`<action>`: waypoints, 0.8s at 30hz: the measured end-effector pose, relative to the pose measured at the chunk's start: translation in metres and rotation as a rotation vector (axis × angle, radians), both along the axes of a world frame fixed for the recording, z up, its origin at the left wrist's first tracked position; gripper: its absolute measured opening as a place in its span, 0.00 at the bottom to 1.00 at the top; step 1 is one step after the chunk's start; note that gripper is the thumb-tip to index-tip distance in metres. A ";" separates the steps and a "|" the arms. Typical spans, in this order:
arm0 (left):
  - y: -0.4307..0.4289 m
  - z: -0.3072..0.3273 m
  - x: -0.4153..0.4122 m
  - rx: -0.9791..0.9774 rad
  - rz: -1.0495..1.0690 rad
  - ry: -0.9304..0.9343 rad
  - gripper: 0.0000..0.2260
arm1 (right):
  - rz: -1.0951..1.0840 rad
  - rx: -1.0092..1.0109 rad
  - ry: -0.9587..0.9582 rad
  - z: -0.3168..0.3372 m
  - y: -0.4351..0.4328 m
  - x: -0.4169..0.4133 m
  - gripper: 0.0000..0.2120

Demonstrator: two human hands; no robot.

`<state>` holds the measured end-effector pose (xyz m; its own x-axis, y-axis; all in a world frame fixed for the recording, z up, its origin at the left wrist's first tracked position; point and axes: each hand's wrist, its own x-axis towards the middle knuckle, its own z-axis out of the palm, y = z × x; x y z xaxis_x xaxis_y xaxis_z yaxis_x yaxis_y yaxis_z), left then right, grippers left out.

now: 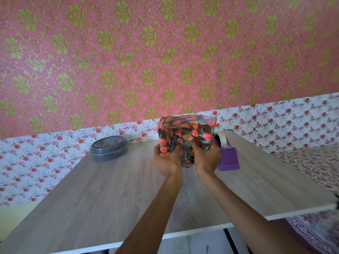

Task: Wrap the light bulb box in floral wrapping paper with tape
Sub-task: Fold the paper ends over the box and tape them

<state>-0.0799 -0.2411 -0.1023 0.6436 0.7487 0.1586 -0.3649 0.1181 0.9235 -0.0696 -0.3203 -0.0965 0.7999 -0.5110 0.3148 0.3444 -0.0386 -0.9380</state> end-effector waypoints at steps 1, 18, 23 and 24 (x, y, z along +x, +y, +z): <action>-0.001 0.000 -0.001 -0.002 0.000 -0.001 0.14 | 0.002 0.004 -0.004 -0.002 -0.001 0.002 0.10; 0.002 -0.013 0.005 0.124 -0.064 0.015 0.18 | 0.029 -0.115 -0.042 -0.010 -0.011 0.006 0.11; 0.004 -0.015 0.011 0.077 -0.076 0.015 0.16 | 0.481 -0.320 -0.096 -0.020 -0.044 0.010 0.15; 0.004 -0.015 0.012 0.074 -0.071 0.019 0.16 | 0.570 -0.350 -0.071 -0.020 -0.054 0.013 0.20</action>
<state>-0.0677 -0.2374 -0.1177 0.6980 0.6879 0.1990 -0.3402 0.0741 0.9374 -0.0570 -0.3742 -0.1167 0.8856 0.1268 0.4467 0.4613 -0.1304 -0.8776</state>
